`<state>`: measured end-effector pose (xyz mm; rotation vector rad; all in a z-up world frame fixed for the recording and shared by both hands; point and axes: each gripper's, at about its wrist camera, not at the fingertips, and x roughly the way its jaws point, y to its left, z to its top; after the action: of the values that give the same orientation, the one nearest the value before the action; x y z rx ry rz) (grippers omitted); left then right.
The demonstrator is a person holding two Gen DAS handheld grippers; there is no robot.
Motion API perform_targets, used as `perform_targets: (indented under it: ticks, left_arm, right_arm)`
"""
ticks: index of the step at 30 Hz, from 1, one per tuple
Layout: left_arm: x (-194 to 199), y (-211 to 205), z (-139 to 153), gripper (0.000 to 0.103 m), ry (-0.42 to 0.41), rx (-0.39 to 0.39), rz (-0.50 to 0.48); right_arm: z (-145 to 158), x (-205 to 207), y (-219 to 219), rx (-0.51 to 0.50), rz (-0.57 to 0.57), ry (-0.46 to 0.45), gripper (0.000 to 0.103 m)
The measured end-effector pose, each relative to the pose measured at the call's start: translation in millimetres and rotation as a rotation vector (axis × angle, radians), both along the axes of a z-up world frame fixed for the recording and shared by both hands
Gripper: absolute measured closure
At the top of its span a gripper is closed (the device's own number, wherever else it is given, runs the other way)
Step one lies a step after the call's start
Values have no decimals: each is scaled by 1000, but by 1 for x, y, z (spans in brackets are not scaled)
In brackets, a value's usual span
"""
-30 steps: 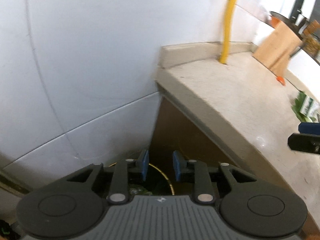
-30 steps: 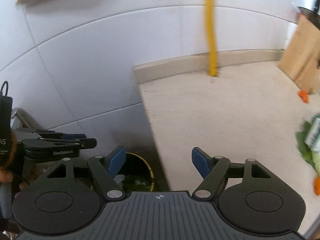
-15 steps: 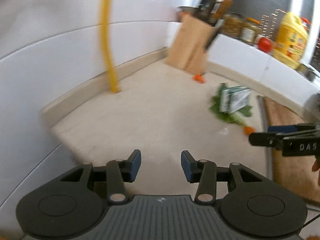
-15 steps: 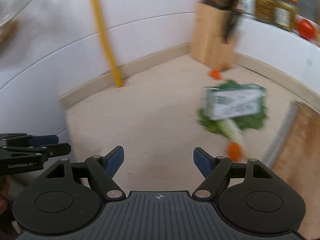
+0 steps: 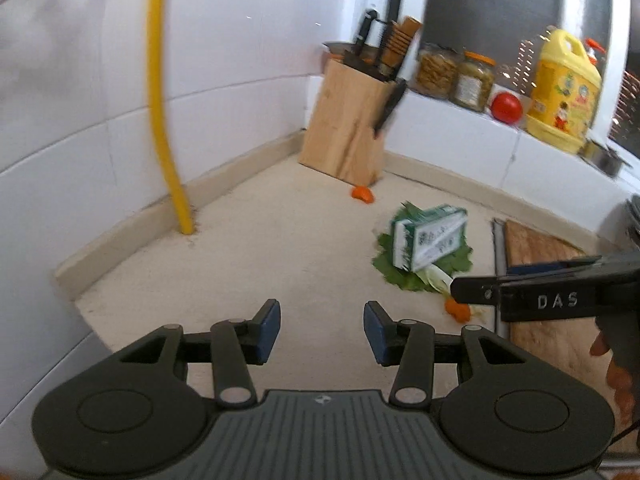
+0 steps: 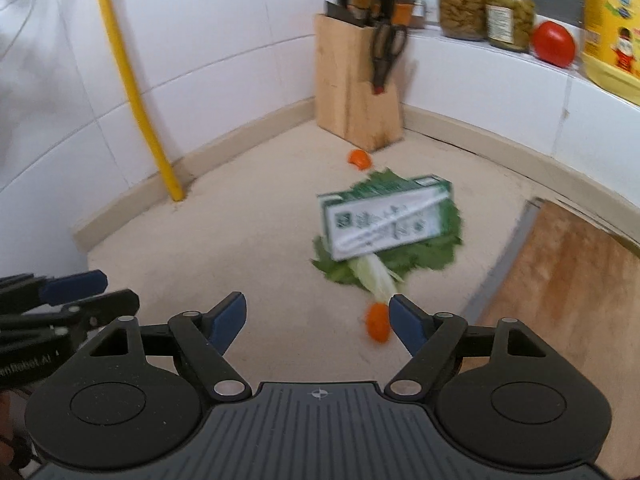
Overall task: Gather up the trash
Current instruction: 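Move both open tools back over the counter toward the green carton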
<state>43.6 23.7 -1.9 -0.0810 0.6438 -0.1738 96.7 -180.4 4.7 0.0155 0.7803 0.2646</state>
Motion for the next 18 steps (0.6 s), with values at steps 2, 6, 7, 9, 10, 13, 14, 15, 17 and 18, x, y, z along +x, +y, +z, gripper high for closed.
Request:
perform_targets:
  ticks: [2,6,7,9,10,13,14,15,17,18]
  left_arm:
    - [-5,7,4,63,-7,-18,28]
    - [-11,13,10,62,-24,-21,48]
    - [-10,13,11,62,-29,-26,47]
    - [-11,12,16,62,-47,-41,35]
    - [-11,11,17,62,-54,-43,26]
    - [-13,9,22,58,-72,-39,7]
    - [-14,10,22,56,-77,-41,0]
    - [-16,11,22,56,-79,-42,-6]
    - [-18,13,21,56,-73,-38,-14]
    - [-19,15,20,56,-67,-35,-15]
  right_arm:
    - [0,-1,6,14,15,-2,18]
    - [1,-6,17,21,54,-1,18]
    - [2,-7,19,21,60,-5,18]
    - [7,-11,20,26,62,-20,18]
    - [10,-14,20,26,62,-29,18]
    - [15,-20,18,21,48,-48,16]
    - [16,-21,18,20,41,-49,16]
    - [17,-22,17,19,34,-49,16]
    - [16,-23,18,19,20,-46,16]
    - [15,-23,19,23,14,-42,16]
